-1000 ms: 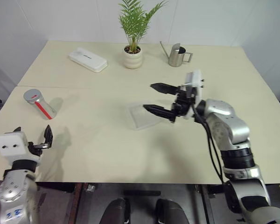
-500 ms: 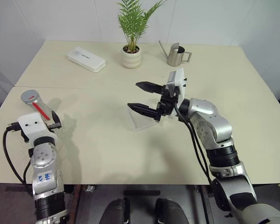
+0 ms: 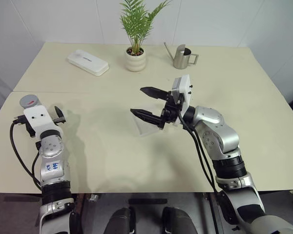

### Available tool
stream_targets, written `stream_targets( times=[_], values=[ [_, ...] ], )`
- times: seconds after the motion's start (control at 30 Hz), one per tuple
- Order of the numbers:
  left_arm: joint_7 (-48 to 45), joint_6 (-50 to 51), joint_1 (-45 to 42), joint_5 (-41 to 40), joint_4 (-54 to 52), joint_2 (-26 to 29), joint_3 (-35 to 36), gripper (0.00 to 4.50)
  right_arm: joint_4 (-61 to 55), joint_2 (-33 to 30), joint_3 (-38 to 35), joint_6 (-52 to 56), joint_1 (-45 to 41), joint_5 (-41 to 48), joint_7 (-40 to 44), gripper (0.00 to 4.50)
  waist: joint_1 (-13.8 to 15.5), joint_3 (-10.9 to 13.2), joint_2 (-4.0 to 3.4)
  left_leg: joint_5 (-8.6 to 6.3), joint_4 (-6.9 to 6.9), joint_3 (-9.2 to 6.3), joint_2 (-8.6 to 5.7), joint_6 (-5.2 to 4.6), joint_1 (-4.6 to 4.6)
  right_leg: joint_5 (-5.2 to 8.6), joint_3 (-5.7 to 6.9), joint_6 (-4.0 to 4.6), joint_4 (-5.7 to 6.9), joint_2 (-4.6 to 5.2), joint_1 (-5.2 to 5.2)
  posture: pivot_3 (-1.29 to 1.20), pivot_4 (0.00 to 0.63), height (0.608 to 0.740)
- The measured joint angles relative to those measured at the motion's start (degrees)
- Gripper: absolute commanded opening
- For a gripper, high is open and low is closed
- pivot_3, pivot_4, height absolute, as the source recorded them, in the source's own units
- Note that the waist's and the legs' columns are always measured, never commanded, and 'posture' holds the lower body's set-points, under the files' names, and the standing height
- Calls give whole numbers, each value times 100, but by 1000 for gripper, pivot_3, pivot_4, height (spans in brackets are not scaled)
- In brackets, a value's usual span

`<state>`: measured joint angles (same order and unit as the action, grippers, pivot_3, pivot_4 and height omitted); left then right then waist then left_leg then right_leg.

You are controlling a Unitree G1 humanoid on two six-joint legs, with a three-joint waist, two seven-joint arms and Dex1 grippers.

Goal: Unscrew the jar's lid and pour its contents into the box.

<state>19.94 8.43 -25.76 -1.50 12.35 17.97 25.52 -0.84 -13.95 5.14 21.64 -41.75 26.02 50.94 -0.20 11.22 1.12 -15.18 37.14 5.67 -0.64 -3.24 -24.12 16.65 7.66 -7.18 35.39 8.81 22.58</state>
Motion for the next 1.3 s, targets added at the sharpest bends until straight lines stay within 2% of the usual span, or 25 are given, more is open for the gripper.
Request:
stream_targets(
  times=[0.2, 0.3, 0.5, 0.53, 0.63, 0.8, 0.97, 1.1, 1.2, 1.3],
  values=[
    [51, -305, -342, -22, 757, 334, 55, 4488, -116, -49, -3, 66, 23, 0, -80, 4500, 0, -1, 1, 0, 1, 0, 0, 1, 0, 0, -1, 0, 1, -1, 0, 0, 150, 740],
    [19, -513, -552, -73, 1272, 497, 79, 3888, -128, -65, -6, 88, 79, 0, -131, 4500, 0, -1, 1, 0, 1, 0, 0, 0, 0, 0, -1, 0, 2, -1, 0, 0, 150, 740],
    [-114, -708, -700, -259, 1682, 565, 100, 2072, -141, -90, -11, 89, 119, 0, -180, 4500, -3, -1, 2, -1, 0, -1, 0, 1, 1, 0, 0, 0, 4, -1, 1, 0, 150, 740],
    [-146, -716, -699, -284, 1681, 565, 99, 1927, -146, -94, -13, 89, 139, 0, -188, 4500, -3, -1, 2, -1, 0, -1, 0, 1, 1, 0, 1, 0, 4, -1, 1, 0, 150, 740],
    [-451, -774, -591, -352, 1492, 564, 20, 1928, -179, -109, -26, 89, 207, 0, -226, 4500, -6, -1, 2, -1, 0, -1, 0, 1, 0, 0, 0, 0, 3, -2, 1, 0, 150, 740],
    [-1407, -554, -69, -357, 468, 846, -479, 1928, -299, -230, -46, 113, 245, -23, -337, 4500, -19, -1, 1, -1, 0, 0, 2, 3, 0, 0, -2, 0, 3, -5, 3, 0, 150, 740],
    [-3266, 244, 233, -1542, -1011, 1176, -700, 1928, -571, -458, -138, 400, 270, 35, -430, 4500, -8, -1, 1, -4, 3, -2, 9, 9, 0, 2, -6, 3, -1, -5, 2, 0, 150, 740],
    [-4850, 1490, 438, -2809, -2135, 1694, -1134, 1928, -1069, -736, 33, 1240, 52, 46, -625, 4500, -34, 1, -2, -4, 5, 1, 15, 11, 0, 4, -12, 7, -8, -11, 1, 0, 150, 740],
    [-5546, 2026, 413, -3263, -2419, 1866, -1448, 1928, -1232, -662, 239, 1657, -316, -22, -866, 4500, -71, 1, -2, 4, 2, 4, 25, 24, 1, 9, -13, 16, -13, -22, 0, 0, 150, 740],
    [-5969, 2173, 354, -3330, -2492, 1882, -1743, 1928, -1255, -431, 359, 1924, -547, -20, -1081, 4500, -123, 1, -2, 12, -2, 2, 33, 36, 3, 16, -10, 29, -3, -33, 0, 0, 150, 740]
  ],
)
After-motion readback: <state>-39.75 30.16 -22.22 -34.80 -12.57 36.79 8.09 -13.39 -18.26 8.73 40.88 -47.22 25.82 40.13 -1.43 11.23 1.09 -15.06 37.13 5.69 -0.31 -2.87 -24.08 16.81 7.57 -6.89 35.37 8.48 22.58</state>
